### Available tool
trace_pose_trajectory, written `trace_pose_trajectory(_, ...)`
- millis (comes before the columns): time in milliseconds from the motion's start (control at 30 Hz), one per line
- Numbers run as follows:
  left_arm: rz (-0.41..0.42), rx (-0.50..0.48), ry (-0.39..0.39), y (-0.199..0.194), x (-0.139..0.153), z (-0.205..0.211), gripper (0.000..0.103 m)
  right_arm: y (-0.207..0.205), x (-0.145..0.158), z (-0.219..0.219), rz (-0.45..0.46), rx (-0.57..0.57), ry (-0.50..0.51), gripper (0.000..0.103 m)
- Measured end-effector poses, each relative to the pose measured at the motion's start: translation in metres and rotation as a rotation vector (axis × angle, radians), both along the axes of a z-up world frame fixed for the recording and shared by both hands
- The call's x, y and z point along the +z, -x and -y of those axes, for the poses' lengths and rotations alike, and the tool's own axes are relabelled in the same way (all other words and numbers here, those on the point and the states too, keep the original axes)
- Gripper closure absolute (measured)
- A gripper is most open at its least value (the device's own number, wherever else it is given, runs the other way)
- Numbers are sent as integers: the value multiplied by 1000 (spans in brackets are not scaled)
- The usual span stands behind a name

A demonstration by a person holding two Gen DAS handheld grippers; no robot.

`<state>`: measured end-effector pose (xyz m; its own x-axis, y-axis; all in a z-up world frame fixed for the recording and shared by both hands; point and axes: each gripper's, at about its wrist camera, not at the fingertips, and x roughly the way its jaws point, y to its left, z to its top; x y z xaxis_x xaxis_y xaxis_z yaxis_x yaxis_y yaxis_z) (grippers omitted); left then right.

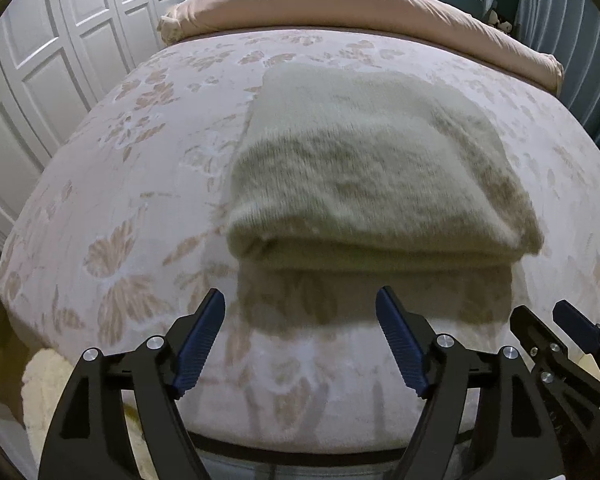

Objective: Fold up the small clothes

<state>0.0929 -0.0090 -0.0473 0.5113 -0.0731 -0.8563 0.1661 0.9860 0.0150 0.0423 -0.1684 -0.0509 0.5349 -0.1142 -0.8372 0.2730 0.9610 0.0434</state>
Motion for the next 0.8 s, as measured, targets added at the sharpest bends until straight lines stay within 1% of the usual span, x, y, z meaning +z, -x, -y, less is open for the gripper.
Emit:
trace_pose_trajectory(167, 4, 0, -4, 11, -12, 2, 28, 8, -12, -3, -12, 0, 7, 48)
trace_pose_trajectory(267, -11, -3, -13, 14, -22, 5, 28, 12, -22, -6, -29, 3, 10, 45)
trace_pose_trajectory(367, -26, 10, -27, 16, -31, 5, 28, 14, -30, -10, -45, 3, 16, 45)
trace_pose_trajectory(533, -60, 29, -11, 16, -43, 1, 28, 16, -39, -12, -64, 9, 16, 45)
trace_pose_trajectory(700, -45, 27, -29, 18, -48, 3, 27, 15, -46, -11, -64, 15, 18, 45)
trace_pose_trajectory(800, -43, 27, -32, 17, -51, 2, 24, 16, -48, -10, -60, 18, 20, 43)
